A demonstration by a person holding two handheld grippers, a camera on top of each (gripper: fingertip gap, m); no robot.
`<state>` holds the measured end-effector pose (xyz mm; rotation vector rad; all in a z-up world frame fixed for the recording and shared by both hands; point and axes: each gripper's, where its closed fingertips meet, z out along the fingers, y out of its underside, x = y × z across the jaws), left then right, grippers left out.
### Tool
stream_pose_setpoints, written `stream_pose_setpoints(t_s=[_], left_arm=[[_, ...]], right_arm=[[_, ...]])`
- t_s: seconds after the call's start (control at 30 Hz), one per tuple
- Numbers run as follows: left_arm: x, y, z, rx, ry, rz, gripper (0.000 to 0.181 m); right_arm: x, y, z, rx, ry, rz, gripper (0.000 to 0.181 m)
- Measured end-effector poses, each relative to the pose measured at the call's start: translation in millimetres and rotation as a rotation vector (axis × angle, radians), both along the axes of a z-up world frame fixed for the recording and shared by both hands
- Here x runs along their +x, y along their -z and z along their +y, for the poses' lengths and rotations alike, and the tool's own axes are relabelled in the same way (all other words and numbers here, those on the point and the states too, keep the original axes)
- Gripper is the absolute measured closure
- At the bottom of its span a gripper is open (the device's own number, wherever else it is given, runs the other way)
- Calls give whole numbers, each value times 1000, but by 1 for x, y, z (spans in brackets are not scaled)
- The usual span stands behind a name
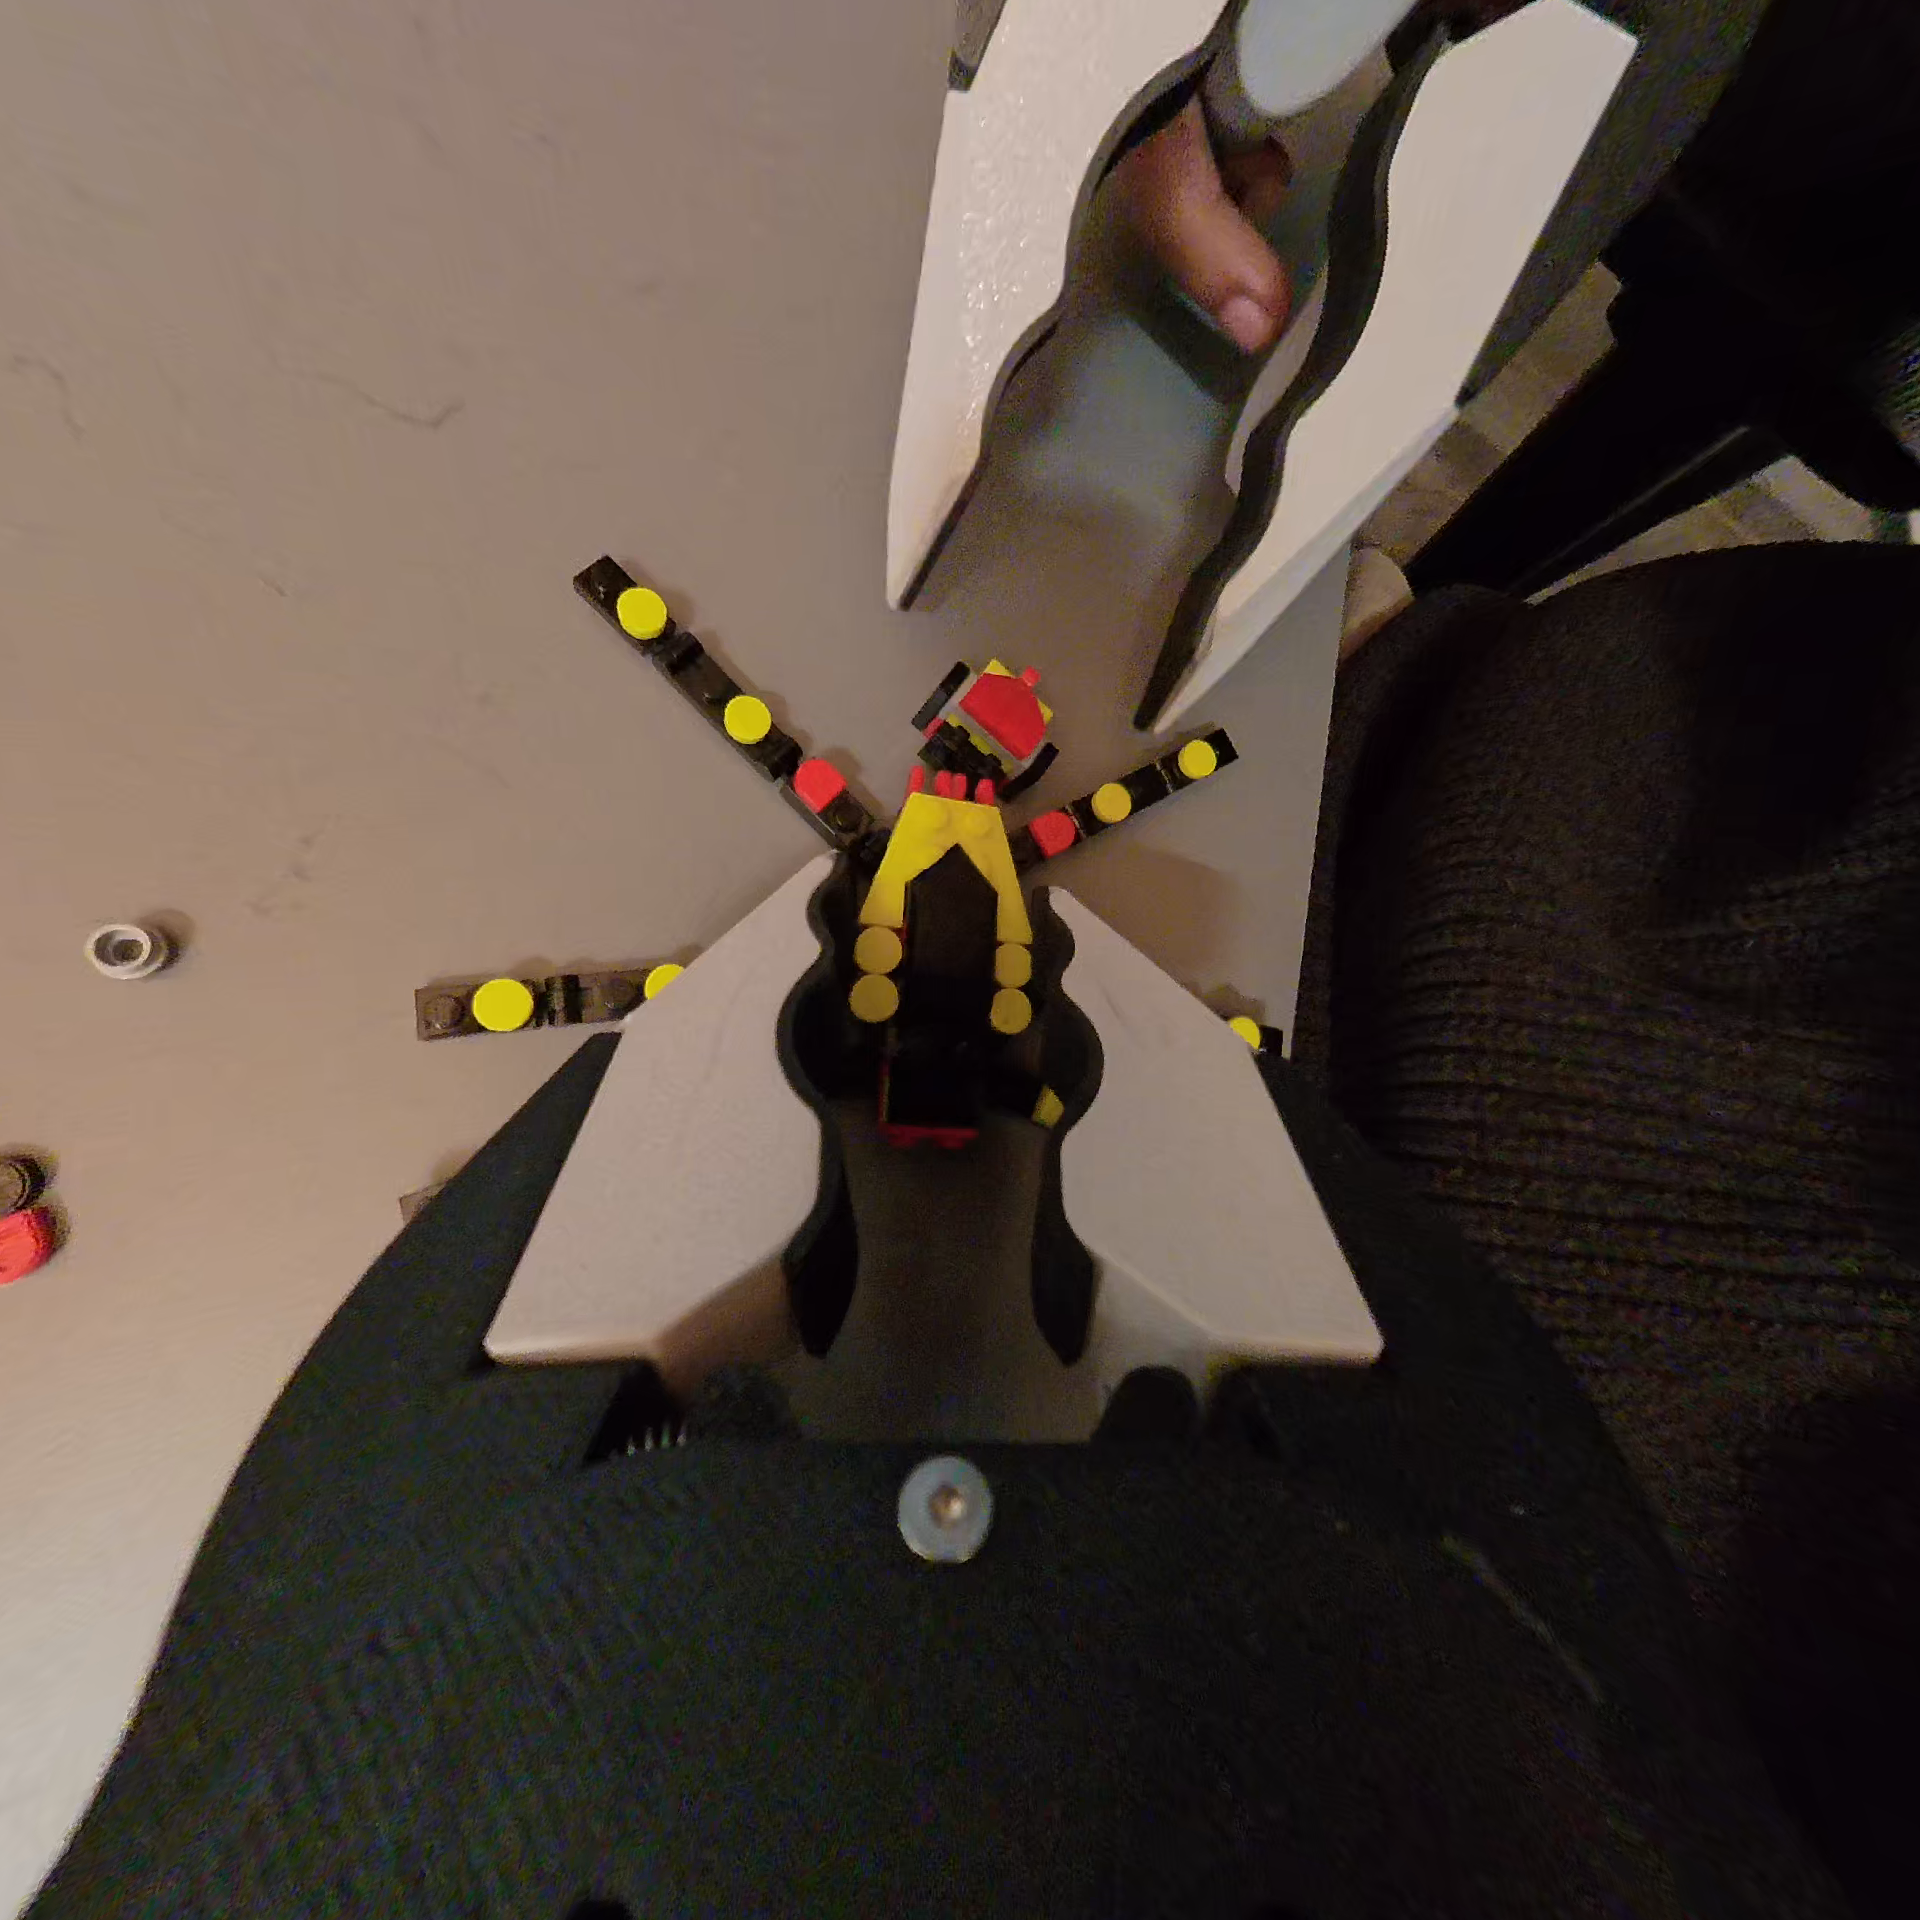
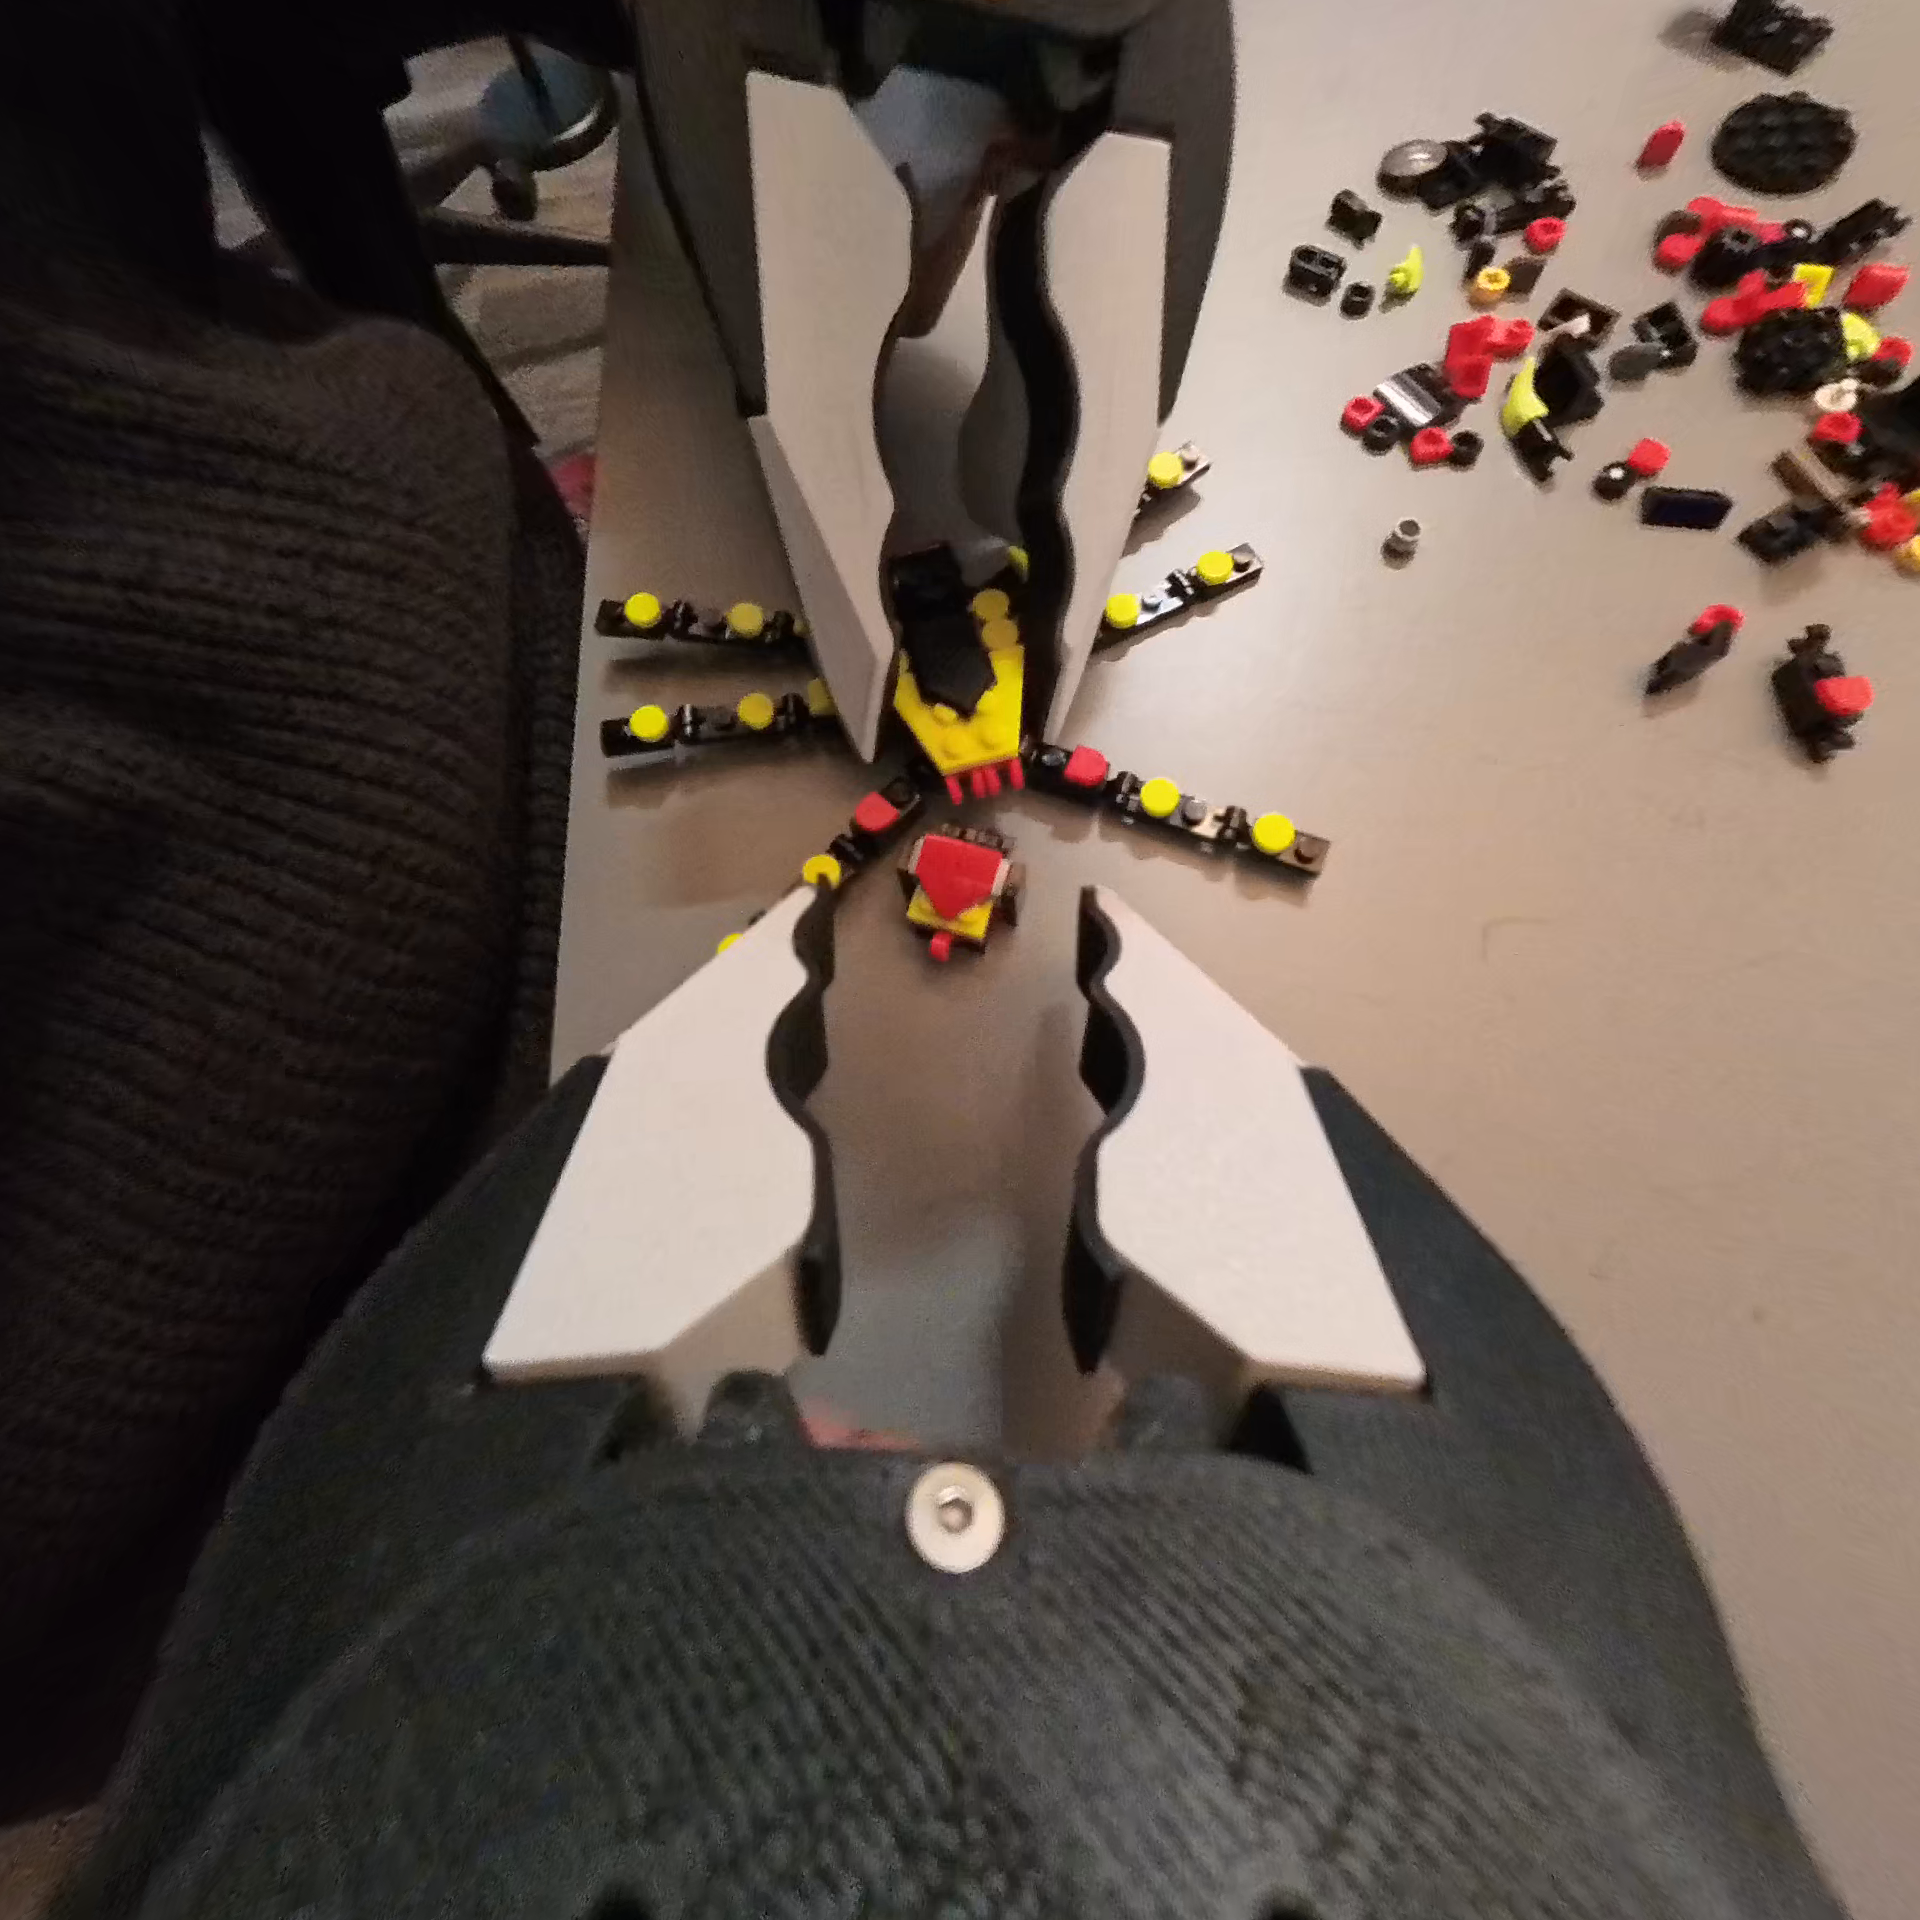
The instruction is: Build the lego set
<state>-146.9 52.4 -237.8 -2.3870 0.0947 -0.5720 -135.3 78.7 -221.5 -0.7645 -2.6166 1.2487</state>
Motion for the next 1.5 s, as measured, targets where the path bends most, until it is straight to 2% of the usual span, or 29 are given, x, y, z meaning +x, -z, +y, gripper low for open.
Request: stream_pose_setpoints(t_s=[0.03,0.23,0.3,0.47,0.73,0.9,1.03,1.07,1.1,1.13,1.17,1.23,1.33,1.4,1.5], left_arm=[[0,0,0,1,-3,-12,149],[-3,-5,1,16,-25,-54,145],[-4,-9,2,33,-33,-70,142],[-11,-25,8,99,-91,-109,138],[1,-65,18,181,-184,-562,129],[5,-70,18,184,-182,-659,160],[6,-77,19,197,-181,-726,164],[3,-79,20,209,-193,-744,164],[0,-82,21,228,-205,-757,164],[-3,-83,22,245,-211,-763,165],[-6,-84,22,258,-217,-758,165],[-8,-87,22,291,-211,-724,165],[-1,-88,20,332,-172,-622,165],[8,-88,19,357,-152,-563,164],[25,-95,18,395,-156,-561,164]], right_arm=[[-1,1,-1,0,13,-9,133],[2,17,-9,69,66,-65,135],[-1,13,-11,69,67,-35,156],[-19,-7,2,71,145,90,157],[-24,-42,-13,140,109,391,157],[-19,-54,-25,140,78,483,157],[-19,-60,-27,104,71,505,156],[-20,-63,-27,82,73,514,151],[-20,-67,-26,58,67,521,126],[-21,-70,-19,51,81,526,97],[-25,-73,-4,64,131,532,87],[-32,-86,34,37,274,536,87],[-30,-96,81,-115,420,509,92],[-27,-91,97,-155,474,465,92],[-16,-81,100,-152,484,426,102]])
